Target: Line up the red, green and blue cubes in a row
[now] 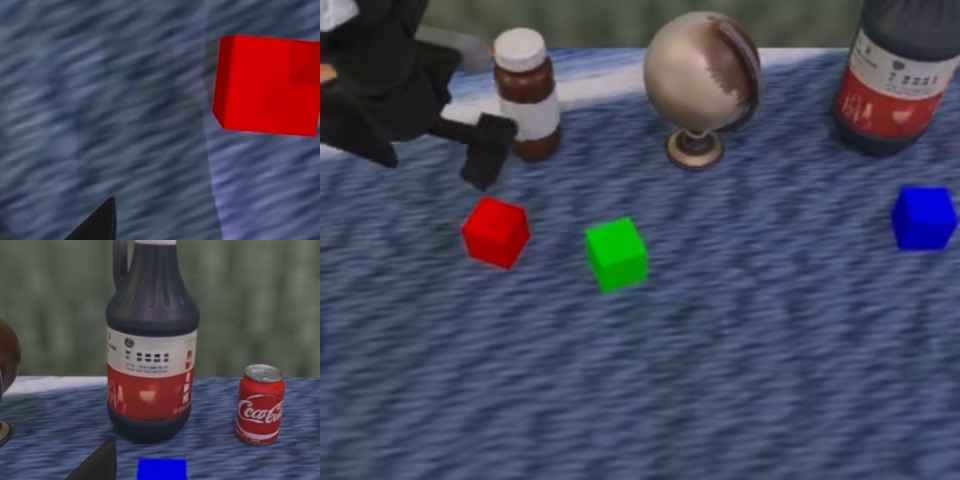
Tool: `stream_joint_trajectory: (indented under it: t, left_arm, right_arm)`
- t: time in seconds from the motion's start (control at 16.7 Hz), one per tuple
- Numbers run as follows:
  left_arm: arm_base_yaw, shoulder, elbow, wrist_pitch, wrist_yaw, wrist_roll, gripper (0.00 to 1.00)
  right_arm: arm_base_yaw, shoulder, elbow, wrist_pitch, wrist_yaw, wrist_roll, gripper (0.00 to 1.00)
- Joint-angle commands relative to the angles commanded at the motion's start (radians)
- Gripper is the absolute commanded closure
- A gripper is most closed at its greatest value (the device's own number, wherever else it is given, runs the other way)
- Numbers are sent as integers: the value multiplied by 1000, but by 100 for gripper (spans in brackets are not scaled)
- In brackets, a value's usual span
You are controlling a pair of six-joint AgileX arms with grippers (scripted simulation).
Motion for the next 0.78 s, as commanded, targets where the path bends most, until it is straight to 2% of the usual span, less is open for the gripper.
stream_joint_trajectory:
  t: [0.36,0.78]
  left_arm:
    - [-36,305,277,-155,2,15,0]
    - [-34,327,297,-163,2,16,0]
  right_arm:
    - [0,0,0,0,0,0,0]
    - [0,0,0,0,0,0,0]
